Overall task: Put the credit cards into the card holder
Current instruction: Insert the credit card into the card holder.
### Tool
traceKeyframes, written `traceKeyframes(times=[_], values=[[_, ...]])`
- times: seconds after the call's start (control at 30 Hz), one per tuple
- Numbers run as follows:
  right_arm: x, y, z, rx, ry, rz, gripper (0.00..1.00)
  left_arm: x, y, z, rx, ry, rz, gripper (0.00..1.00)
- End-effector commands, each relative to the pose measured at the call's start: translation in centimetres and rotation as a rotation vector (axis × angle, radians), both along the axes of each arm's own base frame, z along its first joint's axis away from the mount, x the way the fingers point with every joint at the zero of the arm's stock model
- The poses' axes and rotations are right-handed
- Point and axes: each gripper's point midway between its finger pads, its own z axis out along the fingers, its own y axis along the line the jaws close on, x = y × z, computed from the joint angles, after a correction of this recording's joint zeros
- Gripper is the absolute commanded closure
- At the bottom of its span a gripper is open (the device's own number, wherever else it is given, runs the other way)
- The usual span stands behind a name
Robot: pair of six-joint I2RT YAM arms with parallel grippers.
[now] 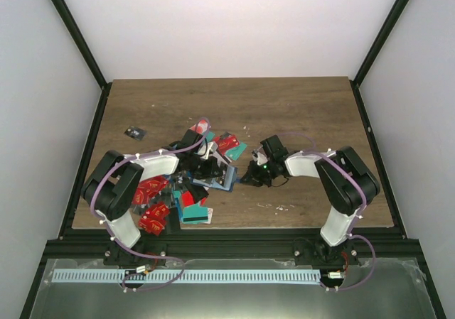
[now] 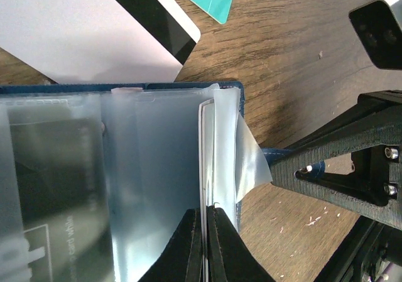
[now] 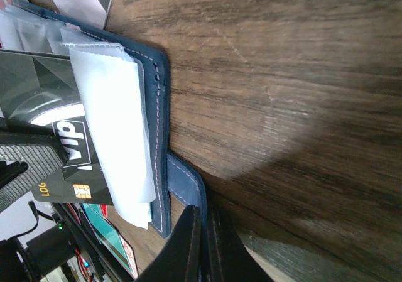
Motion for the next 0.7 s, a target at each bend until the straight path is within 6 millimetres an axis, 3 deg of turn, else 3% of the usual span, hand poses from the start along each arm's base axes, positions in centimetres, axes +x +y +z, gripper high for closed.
traceKeyframes(times=[0.0, 0.43, 0.67], values=[[-0.3, -0.8, -1.5, -0.069, 0.026, -0.014, 0.99, -1.0, 1.6, -2.6, 0.100, 0.057, 0.020, 0.96], [-1.4, -2.7, -2.9, -0.138, 0.053, -0.017, 0.99, 0.9, 4.5, -1.7, 0.131, 0.016, 0.070, 0.96], [-1.4, -2.6, -3.0, -0.134, 0.055, -0.009, 0.99, 1.3, 4.6, -0.8, 0.116, 0.000, 0.063, 0.96]])
